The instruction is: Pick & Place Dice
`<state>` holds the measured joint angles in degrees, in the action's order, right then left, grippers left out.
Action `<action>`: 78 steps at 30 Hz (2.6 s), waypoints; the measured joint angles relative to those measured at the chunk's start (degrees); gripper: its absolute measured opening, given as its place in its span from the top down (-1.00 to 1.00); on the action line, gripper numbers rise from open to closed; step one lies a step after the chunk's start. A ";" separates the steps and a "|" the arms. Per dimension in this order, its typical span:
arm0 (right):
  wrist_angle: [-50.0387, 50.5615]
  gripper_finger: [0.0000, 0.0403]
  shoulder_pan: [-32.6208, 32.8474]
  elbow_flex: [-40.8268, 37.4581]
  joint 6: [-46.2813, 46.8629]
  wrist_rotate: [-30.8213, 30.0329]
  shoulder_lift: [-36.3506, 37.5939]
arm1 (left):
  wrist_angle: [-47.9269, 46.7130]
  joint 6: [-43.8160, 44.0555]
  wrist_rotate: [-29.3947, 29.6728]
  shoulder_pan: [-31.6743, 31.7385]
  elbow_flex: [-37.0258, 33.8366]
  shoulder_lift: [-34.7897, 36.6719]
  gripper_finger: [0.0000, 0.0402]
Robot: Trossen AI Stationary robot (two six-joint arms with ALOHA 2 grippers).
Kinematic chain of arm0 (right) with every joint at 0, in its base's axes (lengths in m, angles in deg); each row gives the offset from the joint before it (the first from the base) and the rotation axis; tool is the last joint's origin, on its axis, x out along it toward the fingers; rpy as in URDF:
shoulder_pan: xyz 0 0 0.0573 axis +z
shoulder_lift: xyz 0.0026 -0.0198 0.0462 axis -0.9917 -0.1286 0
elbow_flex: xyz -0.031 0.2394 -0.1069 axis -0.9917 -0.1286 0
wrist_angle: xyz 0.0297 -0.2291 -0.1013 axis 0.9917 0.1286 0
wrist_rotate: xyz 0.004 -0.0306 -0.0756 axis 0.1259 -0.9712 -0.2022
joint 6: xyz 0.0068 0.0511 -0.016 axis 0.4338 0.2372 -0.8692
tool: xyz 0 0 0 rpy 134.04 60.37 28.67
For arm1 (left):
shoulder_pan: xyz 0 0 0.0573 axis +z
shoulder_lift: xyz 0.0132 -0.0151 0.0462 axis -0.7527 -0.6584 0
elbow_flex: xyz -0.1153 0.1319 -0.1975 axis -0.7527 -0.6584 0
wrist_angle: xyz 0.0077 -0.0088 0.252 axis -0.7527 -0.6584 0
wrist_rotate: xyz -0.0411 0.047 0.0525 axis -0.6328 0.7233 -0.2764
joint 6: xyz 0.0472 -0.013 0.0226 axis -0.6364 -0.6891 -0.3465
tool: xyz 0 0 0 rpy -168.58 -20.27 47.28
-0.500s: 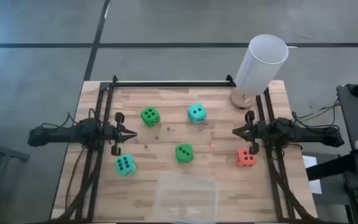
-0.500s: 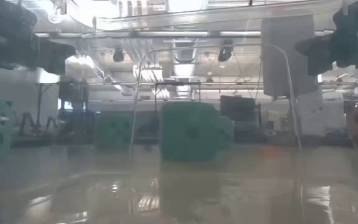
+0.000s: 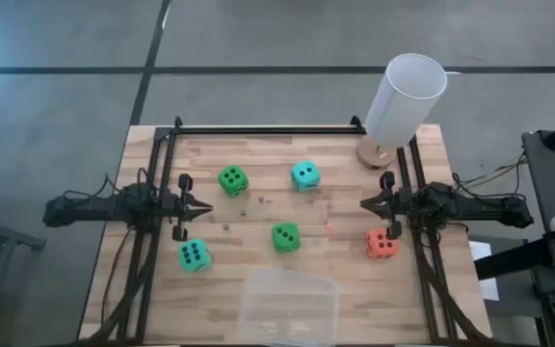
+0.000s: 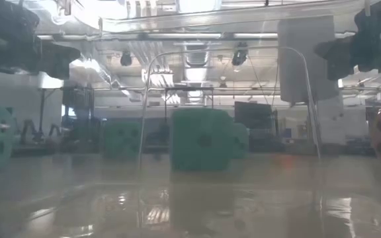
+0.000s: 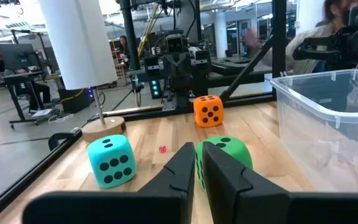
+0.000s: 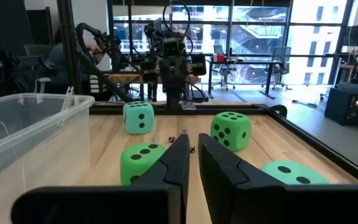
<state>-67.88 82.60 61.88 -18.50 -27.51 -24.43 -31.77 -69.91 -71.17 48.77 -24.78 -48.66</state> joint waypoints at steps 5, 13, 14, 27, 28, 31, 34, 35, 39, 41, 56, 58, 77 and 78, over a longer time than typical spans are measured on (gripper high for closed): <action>0.00 0.83 0.00 0.00 -0.05 0.02 0.00 | -0.02 0.00 0.00 0.02 0.00 -0.01 0.81; 0.00 0.83 -0.01 0.00 -0.01 0.01 0.00 | 0.00 0.00 0.00 0.00 0.00 -0.01 0.81; 0.00 0.83 0.00 0.00 -0.05 0.01 0.00 | -0.02 0.00 0.00 0.00 0.02 -0.01 0.81; 0.00 0.83 -0.02 0.00 -0.05 0.00 0.00 | 0.00 0.00 0.00 0.01 0.00 0.00 0.81; 0.00 0.83 0.00 0.00 -0.04 0.01 0.00 | 0.00 0.00 0.00 0.02 0.00 0.01 0.81; 0.00 0.83 -0.02 0.00 -0.05 0.02 0.00 | -0.02 0.00 0.00 0.01 0.00 0.00 0.81; 0.00 0.83 -0.01 0.00 0.01 0.01 0.01 | 0.00 0.00 0.00 0.02 0.02 0.01 0.81; 0.00 0.83 0.00 0.00 -0.04 0.01 0.00 | 0.00 0.00 0.00 0.01 0.00 -0.01 0.81; 0.00 0.83 -0.01 0.00 0.44 0.02 0.01 | 0.00 0.00 0.00 0.00 0.00 0.01 0.81; 0.00 0.83 0.00 0.00 1.57 0.02 0.00 | -0.02 0.00 0.00 0.01 0.00 0.00 0.81; -13.45 0.83 0.00 0.00 5.51 8.30 0.07 | -0.02 0.00 0.00 0.01 0.02 -0.01 0.81; -16.21 0.83 0.00 0.00 5.72 10.62 0.07 | 0.00 0.00 0.00 0.00 0.00 -0.01 0.81; 0.05 0.83 0.00 23.61 -2.83 8.73 -0.32 | 0.00 0.00 -0.01 0.02 0.01 -0.01 0.81; 2.60 0.83 0.00 25.27 -3.24 6.79 -0.57 | -0.01 0.00 -0.01 0.00 0.02 -0.01 0.81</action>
<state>-65.28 82.60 87.15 -21.74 -20.72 -25.00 -31.78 -69.91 -71.18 48.77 -24.76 -48.68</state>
